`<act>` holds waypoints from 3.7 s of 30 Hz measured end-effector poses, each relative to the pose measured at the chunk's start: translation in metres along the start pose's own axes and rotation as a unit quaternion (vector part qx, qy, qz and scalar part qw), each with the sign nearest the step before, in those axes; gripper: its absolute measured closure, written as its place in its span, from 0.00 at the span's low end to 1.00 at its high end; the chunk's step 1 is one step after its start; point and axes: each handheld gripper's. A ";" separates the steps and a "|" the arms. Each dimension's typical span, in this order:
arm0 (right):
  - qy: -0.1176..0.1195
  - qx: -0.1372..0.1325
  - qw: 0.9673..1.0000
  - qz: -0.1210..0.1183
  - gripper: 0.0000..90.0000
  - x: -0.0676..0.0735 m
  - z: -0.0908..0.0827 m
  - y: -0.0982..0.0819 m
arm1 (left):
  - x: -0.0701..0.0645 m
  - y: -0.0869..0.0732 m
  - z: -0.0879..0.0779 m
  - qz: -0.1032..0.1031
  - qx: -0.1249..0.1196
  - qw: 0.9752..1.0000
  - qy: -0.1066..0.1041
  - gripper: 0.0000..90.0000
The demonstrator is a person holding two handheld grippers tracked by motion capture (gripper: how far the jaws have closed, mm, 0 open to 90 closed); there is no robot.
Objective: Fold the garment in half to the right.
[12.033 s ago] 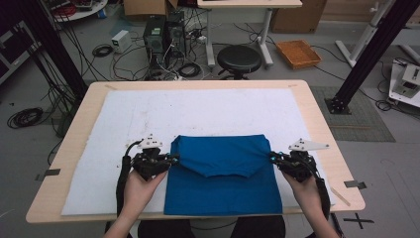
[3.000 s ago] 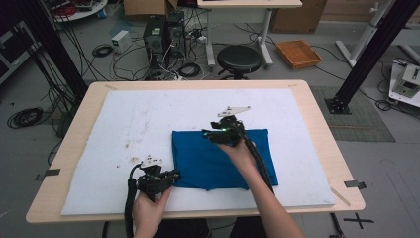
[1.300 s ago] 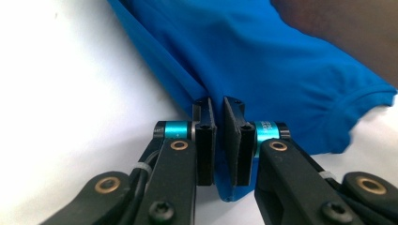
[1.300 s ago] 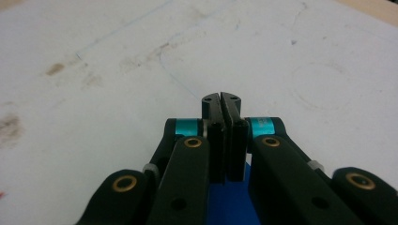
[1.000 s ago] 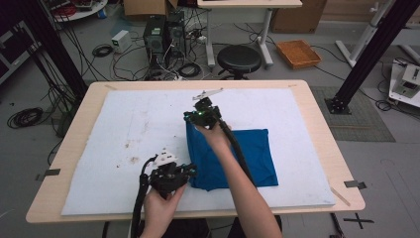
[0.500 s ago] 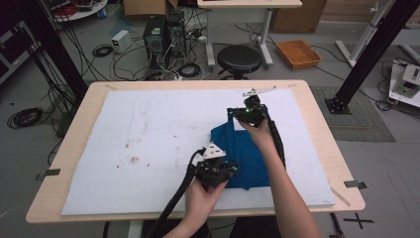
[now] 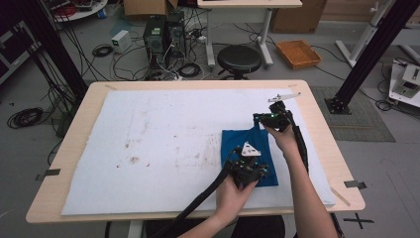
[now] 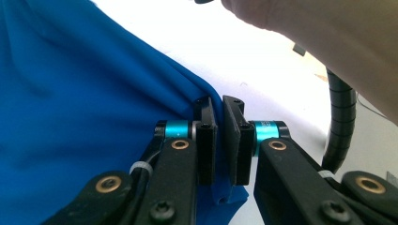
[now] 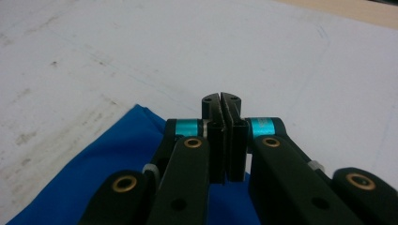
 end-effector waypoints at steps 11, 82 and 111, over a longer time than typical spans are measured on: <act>-0.053 0.015 0.998 0.024 0.86 -0.016 -0.003 -0.018 | -0.005 0.000 0.015 0.030 -0.022 0.998 -0.041 0.65; -0.117 -0.033 0.989 0.082 1.00 -0.008 0.002 -0.055 | 0.162 -0.109 -0.183 -0.046 -0.086 0.977 0.188 0.52; -0.037 -0.146 0.986 0.078 0.23 0.020 -0.091 -0.086 | 0.172 -0.078 -0.238 0.007 -0.140 0.969 0.202 0.39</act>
Point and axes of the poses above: each handheld gripper's, and its own axes: z roughly forward along the jaws, y roughly out of its top, x roughly to its left, and after that the axes turned 4 degrees about x, right-handed
